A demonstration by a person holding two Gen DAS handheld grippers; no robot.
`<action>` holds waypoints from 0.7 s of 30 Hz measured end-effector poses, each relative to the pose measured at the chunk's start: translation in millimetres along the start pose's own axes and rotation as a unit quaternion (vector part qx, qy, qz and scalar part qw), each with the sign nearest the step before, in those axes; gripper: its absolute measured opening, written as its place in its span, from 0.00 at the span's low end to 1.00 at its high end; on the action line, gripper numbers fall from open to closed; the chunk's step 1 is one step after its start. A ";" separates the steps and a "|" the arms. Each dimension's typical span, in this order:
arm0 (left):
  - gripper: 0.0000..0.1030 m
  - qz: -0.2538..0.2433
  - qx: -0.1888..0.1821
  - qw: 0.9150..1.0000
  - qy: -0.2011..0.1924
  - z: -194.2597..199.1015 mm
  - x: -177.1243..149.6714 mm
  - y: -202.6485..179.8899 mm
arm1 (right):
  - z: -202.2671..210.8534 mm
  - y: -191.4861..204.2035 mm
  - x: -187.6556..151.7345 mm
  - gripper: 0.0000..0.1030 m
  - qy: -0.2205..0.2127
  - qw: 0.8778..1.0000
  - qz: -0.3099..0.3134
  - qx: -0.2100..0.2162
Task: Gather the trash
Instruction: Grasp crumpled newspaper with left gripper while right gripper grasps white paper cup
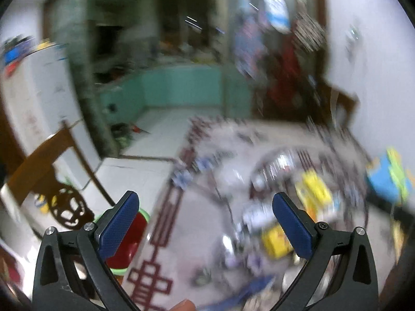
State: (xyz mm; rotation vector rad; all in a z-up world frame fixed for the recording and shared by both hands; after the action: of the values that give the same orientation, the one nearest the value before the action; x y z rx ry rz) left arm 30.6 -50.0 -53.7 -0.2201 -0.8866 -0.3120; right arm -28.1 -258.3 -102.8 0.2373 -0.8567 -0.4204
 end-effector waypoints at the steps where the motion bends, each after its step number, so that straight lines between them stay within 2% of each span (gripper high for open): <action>1: 1.00 -0.013 -0.010 1.000 0.003 -2.8 -8.0 -7.1 | 0.6 -3.5 -1.3 1.00 0.004 1.000 0.011 -0.012; 2: 1.00 -0.032 -0.025 0.999 0.005 -6.4 -20.3 -18.2 | 0.3 -8.2 -4.7 1.00 0.009 0.999 0.029 -0.034; 4: 1.00 -0.063 -0.053 0.996 0.046 -16.6 -46.6 -32.2 | -1.5 -17.9 -16.2 1.00 0.026 0.995 0.061 -0.068; 5: 1.00 -0.093 -0.079 0.989 0.086 -30.8 -68.5 -43.9 | -3.6 -24.1 -21.0 1.00 0.038 0.994 0.067 -0.074; 7: 1.00 -0.114 -0.116 0.976 0.145 -48.4 -100.7 -62.3 | -10.1 -36.1 -32.5 1.00 0.069 0.992 0.070 -0.081; 8: 1.00 -0.120 -0.134 0.965 0.189 -60.9 -125.4 -71.4 | -12.8 -40.3 -38.2 1.00 0.084 0.991 0.071 -0.079; 9: 1.00 -0.123 -0.141 0.958 0.216 -69.0 -142.6 -77.8 | -14.4 -43.7 -42.5 1.00 0.093 0.989 0.075 -0.081; 10: 0.96 -0.123 -0.144 0.951 0.243 -74.4 -156.7 -78.4 | -15.3 -44.8 -46.3 1.00 0.099 0.988 0.084 -0.088; 12: 0.66 -0.109 -0.153 0.938 0.290 -87.4 -184.3 -79.7 | -17.7 -40.6 -55.9 1.00 0.112 0.983 0.117 -0.090; 13: 0.56 -0.087 -0.177 0.930 0.309 -86.2 -190.1 -75.7 | -19.0 -36.3 -62.5 1.00 0.122 0.979 0.139 -0.090; 14: 0.52 -0.049 -0.195 0.928 0.313 -89.2 -192.2 -73.5 | -21.2 -32.7 -70.6 1.00 0.128 0.975 0.157 -0.089; 16: 0.46 -0.026 -0.202 0.929 0.308 -86.2 -187.4 -69.0 | -24.9 -24.5 -86.6 0.99 0.151 0.968 0.189 -0.071; 18: 0.45 -0.030 -0.175 0.944 0.279 -77.6 -171.8 -59.2 | -32.4 -16.5 -102.5 0.99 0.174 0.959 0.219 -0.055; 19: 0.45 -0.027 -0.167 0.948 0.271 -75.9 -164.9 -53.1 | -35.3 -12.4 -111.0 0.97 0.184 0.953 0.235 -0.055; 20: 0.45 -0.017 -0.151 0.955 0.255 -77.6 -154.9 -43.7 | -40.7 -7.8 -122.1 0.86 0.196 0.944 0.259 -0.055; 21: 0.45 -0.010 -0.141 0.959 0.246 -80.8 -149.5 -39.3 | -46.4 -3.9 -131.9 0.78 0.205 0.936 0.281 -0.054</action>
State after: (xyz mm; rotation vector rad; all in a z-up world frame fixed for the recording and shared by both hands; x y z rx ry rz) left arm -13.4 -85.9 -218.7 -0.3789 -0.3488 -0.4872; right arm -69.9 -200.9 -223.3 -0.0300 -0.4556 0.1202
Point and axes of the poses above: each gripper's, at about its wrist camera, not at the fingertips, and z roughly against the way its jaws point, y to its left, x to its top, the point moved 5 cm from there along -z, roughly the way its jaws point, and after that the axes turned 7 degrees about -x, right-handed, at the moved point
